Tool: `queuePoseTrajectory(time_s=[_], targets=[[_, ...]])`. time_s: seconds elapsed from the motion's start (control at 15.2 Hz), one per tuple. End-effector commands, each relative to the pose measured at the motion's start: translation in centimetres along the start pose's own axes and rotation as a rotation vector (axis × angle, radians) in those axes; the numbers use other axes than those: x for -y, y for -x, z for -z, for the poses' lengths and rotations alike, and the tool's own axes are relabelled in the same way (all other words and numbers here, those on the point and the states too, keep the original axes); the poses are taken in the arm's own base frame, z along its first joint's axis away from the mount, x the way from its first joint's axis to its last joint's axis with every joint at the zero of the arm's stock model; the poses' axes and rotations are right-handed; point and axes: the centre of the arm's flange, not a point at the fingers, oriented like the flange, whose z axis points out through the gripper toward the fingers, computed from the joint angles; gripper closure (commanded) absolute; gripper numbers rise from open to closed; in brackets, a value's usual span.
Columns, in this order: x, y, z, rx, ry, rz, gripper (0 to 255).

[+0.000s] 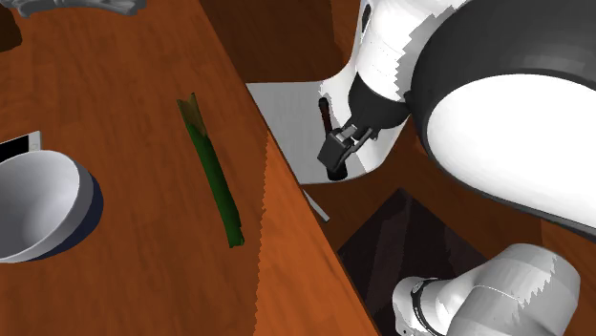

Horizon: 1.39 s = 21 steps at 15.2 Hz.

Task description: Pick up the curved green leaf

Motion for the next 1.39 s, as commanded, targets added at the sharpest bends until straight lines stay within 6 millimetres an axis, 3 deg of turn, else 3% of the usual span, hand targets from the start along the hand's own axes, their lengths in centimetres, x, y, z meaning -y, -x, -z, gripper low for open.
queuePoseTrajectory(time_s=[0.0, 0.86, 1.25, 1.32], targets=[[0.0, 0.0, 0.0, 0.000, 0.000, 0.000, 0], [11.9, -12.4, -2.1, 0.053, -0.029, -0.197, 0], [16.4, -18.7, -3.2, 0.077, -0.043, -0.287, 0], [16.4, -18.7, -3.8, 0.077, -0.043, -0.287, 0]])
